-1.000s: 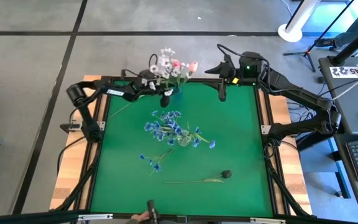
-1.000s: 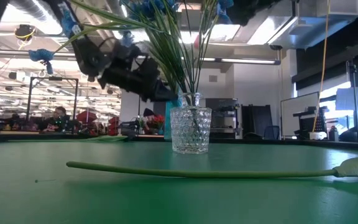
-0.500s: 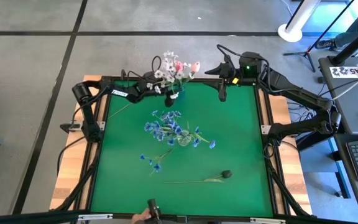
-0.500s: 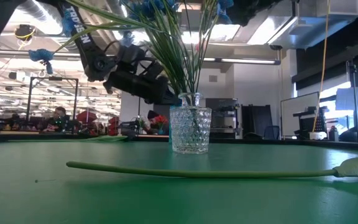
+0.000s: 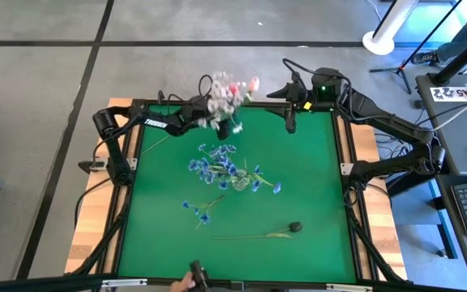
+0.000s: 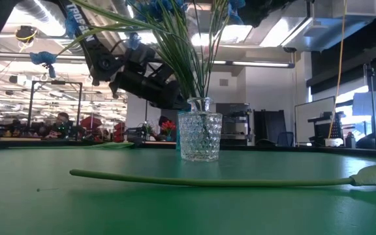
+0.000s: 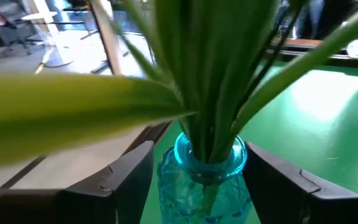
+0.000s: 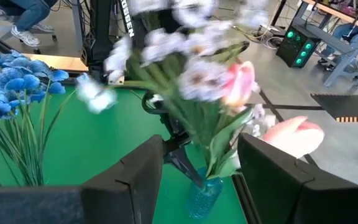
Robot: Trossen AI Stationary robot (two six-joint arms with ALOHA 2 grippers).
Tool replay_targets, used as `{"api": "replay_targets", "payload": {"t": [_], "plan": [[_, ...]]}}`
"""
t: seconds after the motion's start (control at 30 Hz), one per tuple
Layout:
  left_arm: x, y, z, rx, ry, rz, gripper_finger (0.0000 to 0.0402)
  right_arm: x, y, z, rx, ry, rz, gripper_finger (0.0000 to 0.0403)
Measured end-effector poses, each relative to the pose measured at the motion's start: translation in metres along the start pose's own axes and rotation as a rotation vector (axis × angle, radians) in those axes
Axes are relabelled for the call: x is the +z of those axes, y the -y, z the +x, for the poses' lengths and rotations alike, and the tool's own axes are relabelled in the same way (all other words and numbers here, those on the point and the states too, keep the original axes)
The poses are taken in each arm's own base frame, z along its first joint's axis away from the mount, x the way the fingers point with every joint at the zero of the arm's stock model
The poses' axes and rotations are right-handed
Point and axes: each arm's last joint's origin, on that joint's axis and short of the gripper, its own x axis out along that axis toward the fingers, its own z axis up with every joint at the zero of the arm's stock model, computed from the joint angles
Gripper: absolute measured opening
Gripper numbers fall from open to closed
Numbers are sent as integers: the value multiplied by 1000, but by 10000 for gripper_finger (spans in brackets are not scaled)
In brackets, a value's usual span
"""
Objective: Sort flowers into vase by color
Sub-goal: Adjust the blue vase
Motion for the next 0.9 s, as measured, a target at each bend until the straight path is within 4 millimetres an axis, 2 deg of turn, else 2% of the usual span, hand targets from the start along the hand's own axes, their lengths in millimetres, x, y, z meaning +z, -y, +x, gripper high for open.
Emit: {"api": "replay_targets", "payload": {"t": [0.37,0.57,0.9], "plan": [[6,-13,-12,64,-63,-36,239,0,0,0,-1,-1,0,206],[13,-14,-22,63,-90,-36,239,0,0,0,-1,0,0,206],[15,-13,-23,63,-81,-59,239,0,0,0,7,3,1,206]]}}
